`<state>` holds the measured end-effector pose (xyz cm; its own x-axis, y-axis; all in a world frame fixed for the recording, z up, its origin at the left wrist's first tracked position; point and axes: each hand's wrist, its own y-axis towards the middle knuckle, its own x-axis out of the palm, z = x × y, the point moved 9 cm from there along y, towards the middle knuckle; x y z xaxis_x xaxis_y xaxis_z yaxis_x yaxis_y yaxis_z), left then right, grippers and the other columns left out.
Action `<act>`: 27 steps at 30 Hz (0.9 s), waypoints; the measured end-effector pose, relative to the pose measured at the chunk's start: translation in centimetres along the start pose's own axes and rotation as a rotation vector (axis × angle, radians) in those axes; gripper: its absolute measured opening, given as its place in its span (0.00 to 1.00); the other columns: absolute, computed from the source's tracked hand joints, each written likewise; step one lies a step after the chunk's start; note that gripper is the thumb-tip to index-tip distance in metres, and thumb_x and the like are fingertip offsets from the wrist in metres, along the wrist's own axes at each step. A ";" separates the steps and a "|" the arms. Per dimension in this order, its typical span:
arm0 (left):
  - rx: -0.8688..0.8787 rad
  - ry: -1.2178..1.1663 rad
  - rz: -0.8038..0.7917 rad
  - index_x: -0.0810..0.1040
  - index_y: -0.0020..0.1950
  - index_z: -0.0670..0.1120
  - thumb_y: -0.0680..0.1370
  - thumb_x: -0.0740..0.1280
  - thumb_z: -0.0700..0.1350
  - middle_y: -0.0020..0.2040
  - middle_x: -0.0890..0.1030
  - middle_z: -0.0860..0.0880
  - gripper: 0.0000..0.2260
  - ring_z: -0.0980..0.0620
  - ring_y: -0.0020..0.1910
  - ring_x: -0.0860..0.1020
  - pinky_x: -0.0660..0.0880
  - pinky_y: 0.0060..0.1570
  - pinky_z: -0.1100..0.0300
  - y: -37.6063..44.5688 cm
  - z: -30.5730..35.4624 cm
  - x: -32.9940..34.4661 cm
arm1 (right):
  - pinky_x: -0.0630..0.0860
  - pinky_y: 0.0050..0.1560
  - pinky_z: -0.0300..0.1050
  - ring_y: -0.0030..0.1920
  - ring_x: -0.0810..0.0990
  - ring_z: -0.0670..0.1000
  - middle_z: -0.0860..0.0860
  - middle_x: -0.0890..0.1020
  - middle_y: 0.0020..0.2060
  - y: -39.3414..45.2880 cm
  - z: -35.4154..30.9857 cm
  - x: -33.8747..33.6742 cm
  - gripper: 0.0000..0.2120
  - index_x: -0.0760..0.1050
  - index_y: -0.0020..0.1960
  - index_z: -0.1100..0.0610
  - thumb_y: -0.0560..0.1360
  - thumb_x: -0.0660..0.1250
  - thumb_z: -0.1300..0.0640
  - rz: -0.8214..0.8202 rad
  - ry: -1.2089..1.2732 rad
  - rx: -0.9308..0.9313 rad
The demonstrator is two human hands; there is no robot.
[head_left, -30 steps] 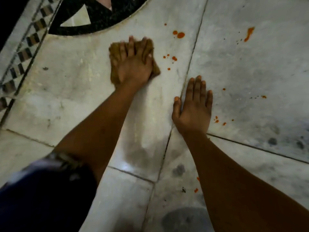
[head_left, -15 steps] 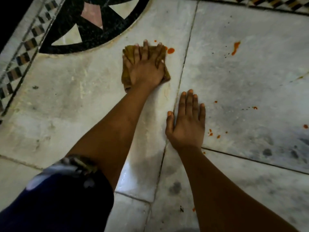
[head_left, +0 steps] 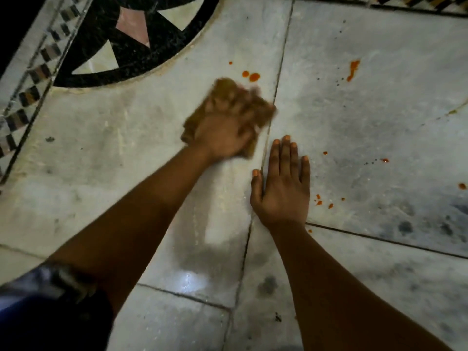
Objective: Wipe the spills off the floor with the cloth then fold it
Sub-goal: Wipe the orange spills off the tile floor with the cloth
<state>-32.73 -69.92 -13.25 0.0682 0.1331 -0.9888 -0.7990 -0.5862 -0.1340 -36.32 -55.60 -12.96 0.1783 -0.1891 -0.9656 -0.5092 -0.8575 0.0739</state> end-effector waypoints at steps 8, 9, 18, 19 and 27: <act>-0.144 -0.045 0.058 0.49 0.74 0.61 0.76 0.41 0.63 0.78 0.53 0.48 0.26 0.46 0.77 0.50 0.45 0.73 0.41 -0.1 -9.4 -1.5 | 0.47 0.73 0.53 0.75 0.55 0.57 0.60 0.58 0.74 -0.1 0.1 0.1 0.31 0.56 0.75 0.63 0.77 0.49 0.46 0.003 0.001 0.008; -0.286 -0.117 0.091 0.49 0.75 0.60 0.77 0.43 0.61 0.78 0.52 0.48 0.25 0.47 0.77 0.49 0.45 0.73 0.42 1.5 -11.1 -1.9 | 0.47 0.73 0.53 0.75 0.56 0.57 0.60 0.59 0.74 0.0 0.1 0.1 0.31 0.56 0.75 0.63 0.77 0.49 0.46 0.013 0.006 0.006; -0.201 -0.350 0.061 0.53 0.76 0.58 0.81 0.49 0.60 0.78 0.51 0.52 0.24 0.50 0.77 0.49 0.43 0.74 0.48 8.7 -2.9 -3.2 | 0.49 0.73 0.54 0.74 0.57 0.56 0.60 0.60 0.74 -0.1 0.2 0.1 0.31 0.57 0.74 0.63 0.77 0.49 0.46 0.017 -0.005 0.008; -0.066 -0.233 0.041 0.51 0.76 0.58 0.79 0.47 0.62 0.78 0.49 0.52 0.26 0.51 0.77 0.47 0.42 0.73 0.46 7.1 -1.3 -2.8 | 0.50 0.73 0.54 0.74 0.58 0.57 0.60 0.60 0.74 0.0 0.1 0.1 0.31 0.57 0.74 0.63 0.76 0.50 0.46 0.019 -0.002 0.010; -0.322 -0.119 0.017 0.48 0.76 0.60 0.81 0.47 0.58 0.79 0.47 0.51 0.24 0.46 0.77 0.47 0.43 0.72 0.41 8.3 -8.2 -2.6 | 0.51 0.72 0.54 0.74 0.58 0.56 0.60 0.60 0.74 -0.1 0.1 0.0 0.31 0.57 0.74 0.62 0.77 0.50 0.46 0.021 -0.002 0.006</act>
<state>-34.68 -81.70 -12.33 -0.0295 0.2023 -0.9789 -0.5685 -0.8089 -0.1500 -36.37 -55.50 -12.98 0.1656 -0.2064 -0.9643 -0.5179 -0.8504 0.0931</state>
